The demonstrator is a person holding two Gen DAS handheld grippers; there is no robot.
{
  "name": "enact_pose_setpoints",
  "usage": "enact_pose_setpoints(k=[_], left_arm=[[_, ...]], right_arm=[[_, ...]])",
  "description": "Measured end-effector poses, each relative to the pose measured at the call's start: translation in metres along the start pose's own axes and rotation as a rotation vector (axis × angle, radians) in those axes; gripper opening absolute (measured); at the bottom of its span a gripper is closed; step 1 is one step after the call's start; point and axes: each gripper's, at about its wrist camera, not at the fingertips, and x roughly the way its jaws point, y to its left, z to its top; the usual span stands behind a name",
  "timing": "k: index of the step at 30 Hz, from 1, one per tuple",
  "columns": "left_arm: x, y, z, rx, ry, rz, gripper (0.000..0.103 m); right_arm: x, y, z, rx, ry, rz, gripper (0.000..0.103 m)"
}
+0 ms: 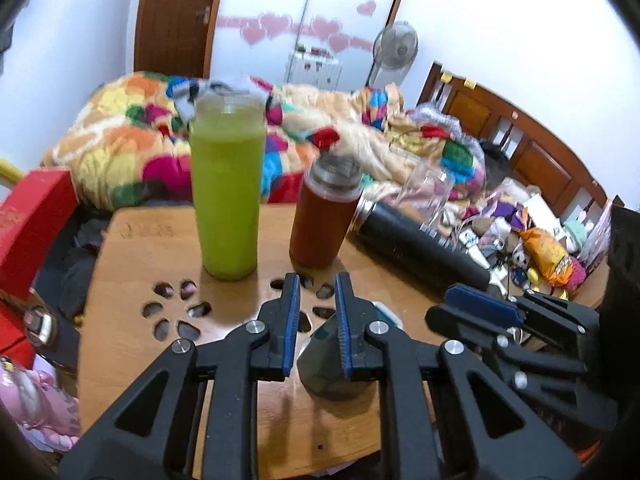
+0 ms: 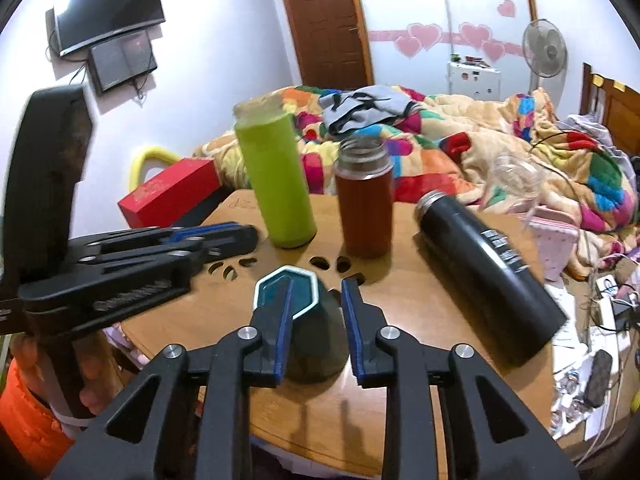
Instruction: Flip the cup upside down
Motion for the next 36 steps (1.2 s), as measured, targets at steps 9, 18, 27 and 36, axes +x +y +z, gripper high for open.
enact_pose_setpoints(k=[9,18,27,36], left_arm=[[-0.085,-0.024,0.018,0.031,-0.192,0.021,0.053],[-0.148,-0.050,0.015,0.071,-0.334,0.070,0.095],[-0.169,-0.056,0.016,0.077,-0.399,0.114,0.103],[-0.161,-0.052,0.019,0.069,-0.409,0.155,0.103]], right_arm=[[-0.081,-0.010,0.030,0.083,-0.166,-0.080,0.052],[-0.154,0.009,0.038,0.052,-0.338,-0.126,0.087],[-0.179,0.011,0.038,0.067,-0.407,-0.154,0.103],[-0.176,0.005,0.043,0.072,-0.410,-0.164,0.103]])
